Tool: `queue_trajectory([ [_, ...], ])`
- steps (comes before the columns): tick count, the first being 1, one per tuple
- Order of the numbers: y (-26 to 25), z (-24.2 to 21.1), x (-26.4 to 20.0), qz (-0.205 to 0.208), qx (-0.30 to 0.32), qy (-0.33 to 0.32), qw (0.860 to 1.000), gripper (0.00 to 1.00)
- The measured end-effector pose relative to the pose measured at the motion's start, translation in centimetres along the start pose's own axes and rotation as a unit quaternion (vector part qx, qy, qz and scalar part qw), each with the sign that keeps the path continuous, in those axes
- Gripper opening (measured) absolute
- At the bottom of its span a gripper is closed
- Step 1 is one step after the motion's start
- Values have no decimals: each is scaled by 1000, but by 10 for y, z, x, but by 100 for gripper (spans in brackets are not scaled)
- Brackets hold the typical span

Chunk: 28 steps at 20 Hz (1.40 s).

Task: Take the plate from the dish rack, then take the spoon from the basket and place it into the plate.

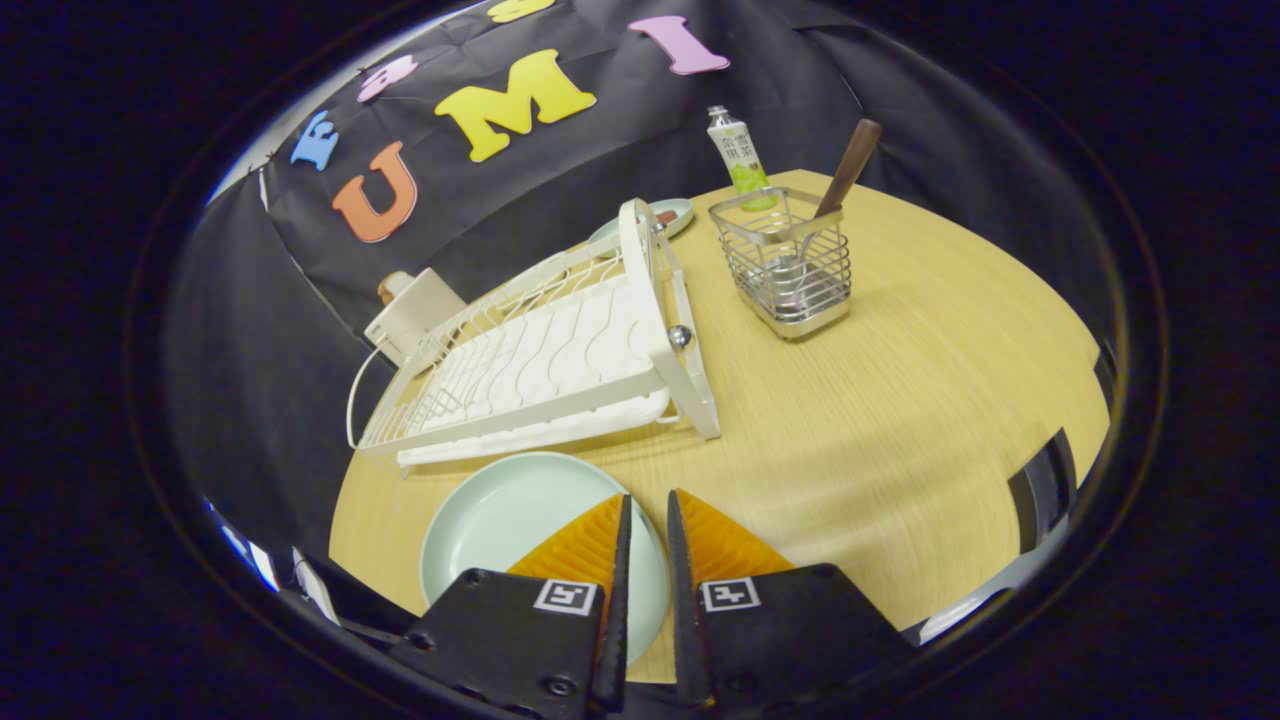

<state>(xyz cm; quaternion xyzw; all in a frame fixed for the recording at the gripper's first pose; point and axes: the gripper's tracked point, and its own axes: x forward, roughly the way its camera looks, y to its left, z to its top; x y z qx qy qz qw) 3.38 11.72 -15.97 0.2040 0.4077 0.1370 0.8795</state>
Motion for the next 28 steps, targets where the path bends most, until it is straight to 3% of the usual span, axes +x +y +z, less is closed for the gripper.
queue_trajectory([
  [3, -5, 14, -13, -16, -35, -40, 998, 34],
  [5, -13, 29, -27, -36, -65, -84, 994, 48],
  [13, -48, 89, -90, -122, -152, -241, 951, 96],
  [19, -84, 127, -100, -143, -151, -293, 933, 100],
  [28, -128, 179, -43, -102, -131, -299, 940, 100],
])
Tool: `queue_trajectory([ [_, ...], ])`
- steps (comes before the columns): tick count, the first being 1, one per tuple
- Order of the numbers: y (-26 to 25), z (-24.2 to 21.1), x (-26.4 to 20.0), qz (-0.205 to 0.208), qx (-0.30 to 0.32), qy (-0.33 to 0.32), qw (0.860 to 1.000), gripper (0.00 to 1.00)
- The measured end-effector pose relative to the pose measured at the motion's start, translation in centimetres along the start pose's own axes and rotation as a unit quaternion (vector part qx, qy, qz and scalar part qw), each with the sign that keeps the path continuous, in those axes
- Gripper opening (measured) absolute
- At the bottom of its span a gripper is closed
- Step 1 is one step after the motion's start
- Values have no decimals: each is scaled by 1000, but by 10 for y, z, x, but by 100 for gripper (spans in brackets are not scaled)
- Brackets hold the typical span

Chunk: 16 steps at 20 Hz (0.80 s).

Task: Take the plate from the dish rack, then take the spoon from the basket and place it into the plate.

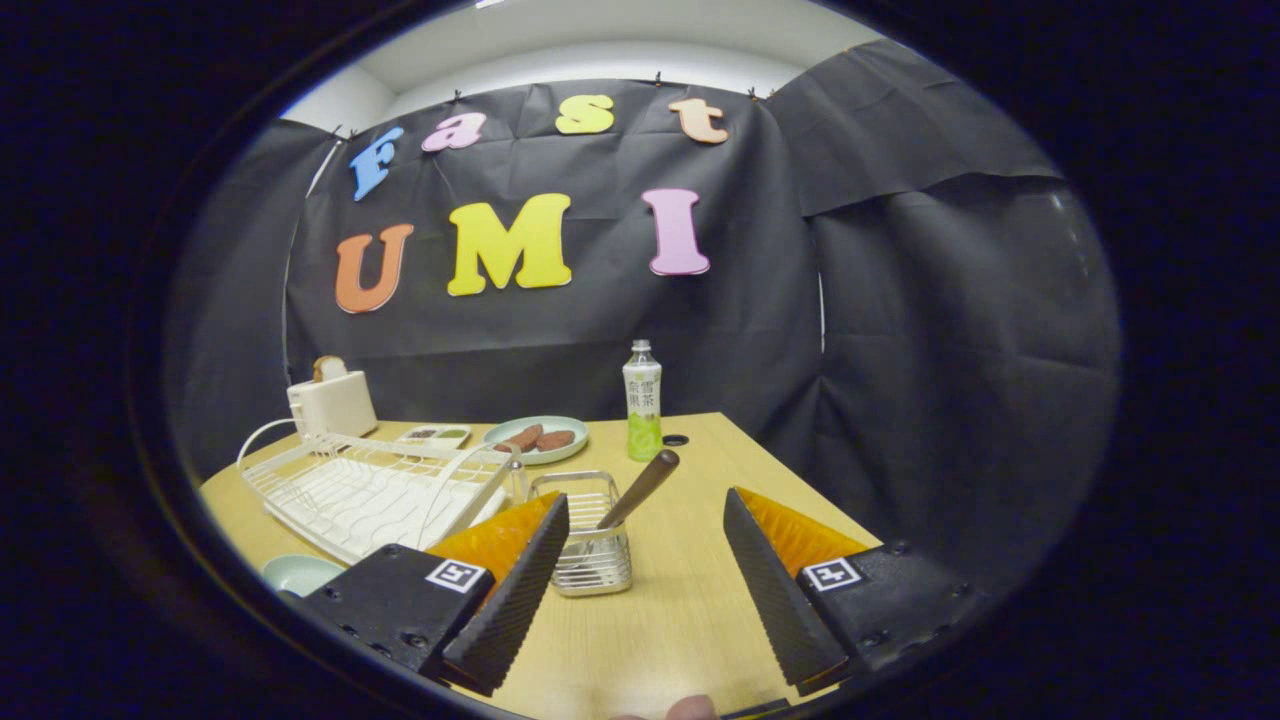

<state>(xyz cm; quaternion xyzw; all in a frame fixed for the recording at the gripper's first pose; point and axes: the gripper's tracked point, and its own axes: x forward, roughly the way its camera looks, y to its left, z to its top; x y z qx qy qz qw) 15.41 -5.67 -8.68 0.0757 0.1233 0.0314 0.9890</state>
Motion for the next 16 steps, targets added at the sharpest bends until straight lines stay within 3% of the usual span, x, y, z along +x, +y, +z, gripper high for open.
queue_trajectory([
  [4, 0, -1, 30, 19, 8, 6, 1000, 99],
  [9, 12, 6, 46, 41, 16, 2, 999, 78],
  [14, 17, 15, 47, 40, 29, -2, 999, 50],
  [16, 21, 17, 48, 44, 46, 4, 998, 28],
])
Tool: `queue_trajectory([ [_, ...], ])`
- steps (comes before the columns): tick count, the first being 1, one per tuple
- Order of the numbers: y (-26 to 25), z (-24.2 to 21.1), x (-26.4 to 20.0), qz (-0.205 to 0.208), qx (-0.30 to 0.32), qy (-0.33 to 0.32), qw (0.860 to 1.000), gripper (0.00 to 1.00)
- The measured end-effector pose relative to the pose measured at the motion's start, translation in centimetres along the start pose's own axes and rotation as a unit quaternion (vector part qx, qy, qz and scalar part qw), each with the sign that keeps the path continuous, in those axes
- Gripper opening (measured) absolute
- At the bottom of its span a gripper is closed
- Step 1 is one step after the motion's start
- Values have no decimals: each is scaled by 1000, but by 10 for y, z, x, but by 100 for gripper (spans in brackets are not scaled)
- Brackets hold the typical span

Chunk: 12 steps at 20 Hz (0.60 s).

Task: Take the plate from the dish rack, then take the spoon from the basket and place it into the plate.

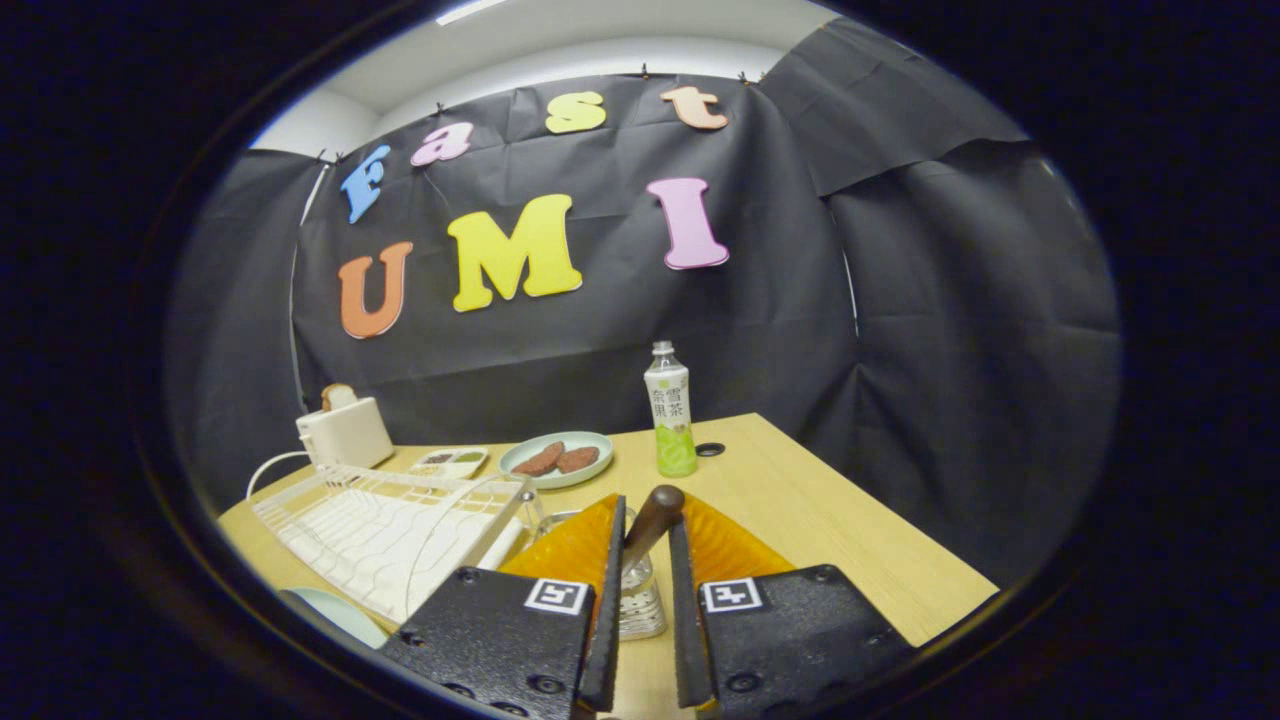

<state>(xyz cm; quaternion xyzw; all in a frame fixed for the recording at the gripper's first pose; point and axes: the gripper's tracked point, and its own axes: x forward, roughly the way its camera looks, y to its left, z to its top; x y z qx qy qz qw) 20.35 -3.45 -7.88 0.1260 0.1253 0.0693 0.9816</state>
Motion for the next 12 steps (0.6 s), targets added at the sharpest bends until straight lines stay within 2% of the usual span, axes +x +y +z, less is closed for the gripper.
queue_trajectory([
  [4, 10, 11, 2, 6, 21, -1, 1000, 16],
  [12, 28, 43, -8, -4, -22, -23, 999, 10],
])
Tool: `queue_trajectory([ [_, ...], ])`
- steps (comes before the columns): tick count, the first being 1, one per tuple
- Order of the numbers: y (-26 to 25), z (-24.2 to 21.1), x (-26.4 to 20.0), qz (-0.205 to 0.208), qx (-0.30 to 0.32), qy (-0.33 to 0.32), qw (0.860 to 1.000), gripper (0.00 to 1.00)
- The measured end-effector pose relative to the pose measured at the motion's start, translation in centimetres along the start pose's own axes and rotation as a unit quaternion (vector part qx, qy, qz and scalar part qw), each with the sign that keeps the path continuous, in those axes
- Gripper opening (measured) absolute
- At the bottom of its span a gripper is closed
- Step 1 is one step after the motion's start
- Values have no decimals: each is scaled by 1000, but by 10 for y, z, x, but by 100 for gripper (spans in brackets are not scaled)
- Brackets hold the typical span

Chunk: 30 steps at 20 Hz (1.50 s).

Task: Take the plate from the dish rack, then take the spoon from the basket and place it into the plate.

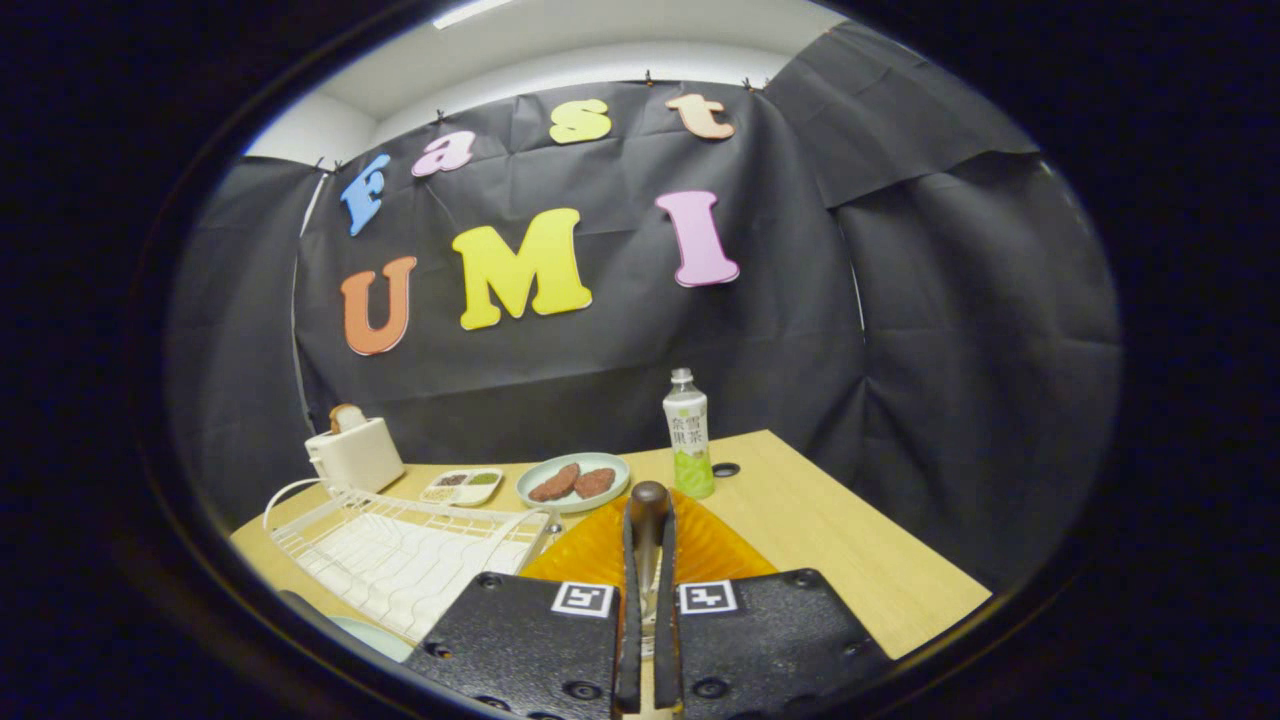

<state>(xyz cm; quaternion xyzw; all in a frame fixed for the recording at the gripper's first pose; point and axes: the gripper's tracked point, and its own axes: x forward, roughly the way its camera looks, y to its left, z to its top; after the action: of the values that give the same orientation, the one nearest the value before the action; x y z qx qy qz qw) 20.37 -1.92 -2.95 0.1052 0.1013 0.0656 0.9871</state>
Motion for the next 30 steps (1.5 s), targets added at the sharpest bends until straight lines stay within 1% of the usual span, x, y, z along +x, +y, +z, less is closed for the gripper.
queue_trajectory([
  [4, 13, 32, -23, -2, -26, -30, 999, 10],
  [9, 38, 70, -65, 2, -56, -61, 997, 10],
  [12, 60, 82, -93, 25, -43, -66, 997, 10],
  [15, 84, 81, -118, 54, -32, -57, 996, 10],
  [18, 112, 70, -136, 89, -15, -41, 995, 10],
  [21, 133, 46, -142, 107, -19, -22, 994, 10],
  [24, 155, 16, -150, 126, -26, -2, 992, 10],
  [27, 177, -17, -158, 152, -17, 20, 988, 10],
  [30, 200, -56, -162, 192, -4, 47, 980, 10],
])
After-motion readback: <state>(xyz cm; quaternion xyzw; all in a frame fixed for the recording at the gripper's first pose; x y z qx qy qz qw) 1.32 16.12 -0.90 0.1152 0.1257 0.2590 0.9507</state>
